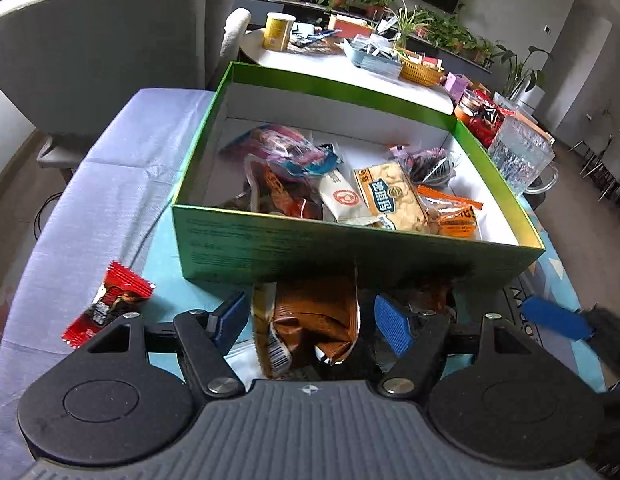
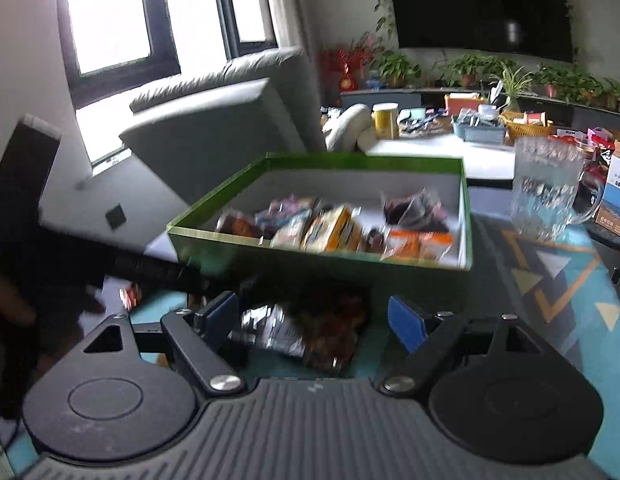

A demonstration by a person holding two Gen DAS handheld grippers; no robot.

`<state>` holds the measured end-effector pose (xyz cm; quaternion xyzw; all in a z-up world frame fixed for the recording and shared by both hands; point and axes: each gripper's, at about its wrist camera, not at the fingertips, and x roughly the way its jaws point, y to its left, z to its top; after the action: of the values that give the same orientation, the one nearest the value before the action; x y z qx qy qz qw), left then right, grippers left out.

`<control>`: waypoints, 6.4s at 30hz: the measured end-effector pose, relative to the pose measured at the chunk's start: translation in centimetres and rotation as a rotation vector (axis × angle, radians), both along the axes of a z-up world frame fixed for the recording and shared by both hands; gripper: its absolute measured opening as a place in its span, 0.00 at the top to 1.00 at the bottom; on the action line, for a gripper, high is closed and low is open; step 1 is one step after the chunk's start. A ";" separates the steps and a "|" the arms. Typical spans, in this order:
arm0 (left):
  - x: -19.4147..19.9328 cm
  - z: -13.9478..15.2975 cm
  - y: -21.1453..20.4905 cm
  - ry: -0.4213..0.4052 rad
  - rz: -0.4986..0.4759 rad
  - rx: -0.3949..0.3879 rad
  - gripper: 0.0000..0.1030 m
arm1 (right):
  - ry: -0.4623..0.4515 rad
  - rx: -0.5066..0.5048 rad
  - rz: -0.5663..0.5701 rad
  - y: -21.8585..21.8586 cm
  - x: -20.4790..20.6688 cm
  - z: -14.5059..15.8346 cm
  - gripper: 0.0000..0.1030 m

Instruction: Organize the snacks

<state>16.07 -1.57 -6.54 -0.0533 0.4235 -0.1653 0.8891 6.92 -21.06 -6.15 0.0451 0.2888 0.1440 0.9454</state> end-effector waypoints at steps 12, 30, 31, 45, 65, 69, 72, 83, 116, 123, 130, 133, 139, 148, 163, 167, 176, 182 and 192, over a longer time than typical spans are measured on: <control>0.7 -1.3 0.6 -0.008 0.004 -0.043 0.56 | 0.050 0.010 0.006 1.3 0.6 -1.8 0.63; -2.1 0.5 4.1 -0.080 0.046 -0.085 0.61 | 0.013 0.015 -0.048 2.5 1.2 -1.9 0.63; -2.1 0.5 4.2 -0.080 0.047 -0.088 0.61 | 0.012 0.010 -0.061 2.2 1.2 -2.0 0.63; -2.9 1.1 5.5 -0.092 0.082 -0.092 0.61 | 0.037 -0.033 -0.018 4.8 1.3 -2.6 0.63; -3.0 0.7 6.5 -0.080 0.112 -0.102 0.61 | -0.003 -0.079 -0.066 5.9 2.2 -3.7 0.64; -3.1 0.9 6.5 -0.085 0.117 -0.106 0.61 | 0.007 -0.064 -0.049 5.2 2.0 -3.4 0.64; -3.4 1.0 6.4 -0.089 0.111 -0.108 0.61 | 0.007 -0.068 -0.042 5.0 1.3 -3.3 0.64; -4.4 2.5 5.8 -0.127 0.096 -0.108 0.61 | -0.073 -0.028 -0.027 3.6 -1.4 -0.3 0.64; 3.8 8.7 -1.5 -0.277 -0.040 -0.046 0.60 | -0.280 0.036 -0.102 -1.8 5.9 6.4 0.64; 6.6 7.2 -2.4 -0.237 -0.048 -0.020 0.60 | -0.233 0.040 -0.105 -2.2 8.0 5.0 0.64; 8.0 5.7 -2.7 -0.191 -0.018 -0.019 0.53 | -0.195 0.045 -0.114 -2.5 9.4 3.7 0.64; 8.2 5.1 -2.6 -0.171 -0.008 -0.020 0.53 | -0.179 0.036 -0.130 -2.6 9.8 3.2 0.64; 7.2 5.3 -2.0 -0.174 0.009 -0.026 0.52 | -0.159 0.048 -0.158 -3.0 9.6 2.8 0.64; 3.1 5.5 -1.8 -0.203 -0.012 -0.017 0.39 | -0.193 0.069 -0.208 -4.1 8.2 3.7 0.64; -3.2 1.3 -8.0 -0.089 -0.162 0.067 0.27 | -0.233 0.072 -0.260 -5.8 2.3 4.5 0.64; -2.6 -0.1 -9.6 -0.095 -0.129 0.134 0.26 | -0.237 0.061 -0.262 -6.0 1.1 4.4 0.64; -1.1 -1.8 -11.0 -0.050 -0.097 0.153 0.26 | -0.207 0.082 -0.298 -7.8 0.2 3.1 0.64; -0.8 -2.3 -11.6 -0.058 -0.093 0.191 0.26 | -0.184 0.107 -0.305 -8.4 0.5 2.3 0.64; -1.5 -2.1 -11.4 -0.102 -0.118 0.226 0.48 | -0.154 0.139 -0.318 -8.9 0.3 1.4 0.64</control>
<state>14.57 -12.97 -8.69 0.0806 0.3958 -0.1711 0.8986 7.19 -29.97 -4.76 0.1442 0.1941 0.0156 0.9702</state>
